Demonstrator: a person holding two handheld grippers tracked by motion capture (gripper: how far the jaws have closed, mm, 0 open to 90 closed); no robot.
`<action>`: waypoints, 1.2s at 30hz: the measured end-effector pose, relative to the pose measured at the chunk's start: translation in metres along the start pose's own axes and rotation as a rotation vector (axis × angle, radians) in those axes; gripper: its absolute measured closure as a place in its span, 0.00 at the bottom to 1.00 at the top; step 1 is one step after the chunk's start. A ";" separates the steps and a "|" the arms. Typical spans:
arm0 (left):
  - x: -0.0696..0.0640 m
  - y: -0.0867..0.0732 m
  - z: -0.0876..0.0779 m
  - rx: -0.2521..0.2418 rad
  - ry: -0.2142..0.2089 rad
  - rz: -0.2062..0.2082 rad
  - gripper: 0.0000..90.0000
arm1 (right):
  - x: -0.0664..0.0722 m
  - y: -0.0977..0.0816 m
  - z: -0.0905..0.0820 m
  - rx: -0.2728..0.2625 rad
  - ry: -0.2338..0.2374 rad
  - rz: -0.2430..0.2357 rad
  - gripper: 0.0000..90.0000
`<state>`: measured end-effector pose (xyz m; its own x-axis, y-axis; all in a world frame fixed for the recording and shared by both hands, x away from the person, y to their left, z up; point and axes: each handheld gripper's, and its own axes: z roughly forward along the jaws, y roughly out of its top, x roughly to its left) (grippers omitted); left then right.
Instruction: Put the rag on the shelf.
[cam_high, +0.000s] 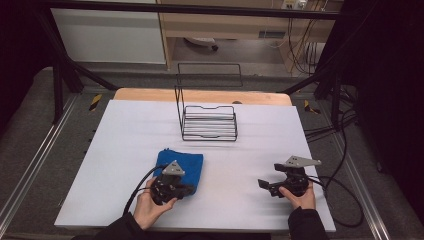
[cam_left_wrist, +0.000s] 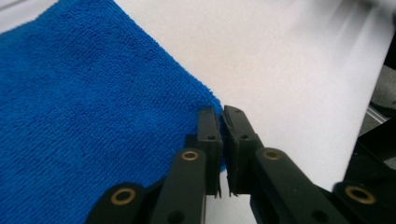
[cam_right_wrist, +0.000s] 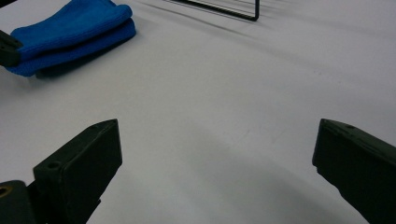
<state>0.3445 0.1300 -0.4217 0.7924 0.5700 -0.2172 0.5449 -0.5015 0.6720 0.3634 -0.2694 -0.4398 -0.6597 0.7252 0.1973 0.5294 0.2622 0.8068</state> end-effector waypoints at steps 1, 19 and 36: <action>0.001 -0.001 0.002 0.006 -0.006 -0.001 0.91 | 0.000 0.000 0.000 0.002 0.000 -0.001 0.02; 0.054 -0.018 -0.059 -0.060 0.168 -0.077 0.38 | 0.010 0.003 0.003 0.001 0.003 0.009 0.04; 0.071 -0.053 -0.055 0.047 0.181 -0.093 0.79 | 0.090 0.027 0.055 0.025 0.068 -0.043 0.17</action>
<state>0.3566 0.2328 -0.4336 0.6783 0.7206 -0.1436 0.6290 -0.4684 0.6205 0.3478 -0.1621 -0.4309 -0.7164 0.6682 0.2007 0.5122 0.3085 0.8015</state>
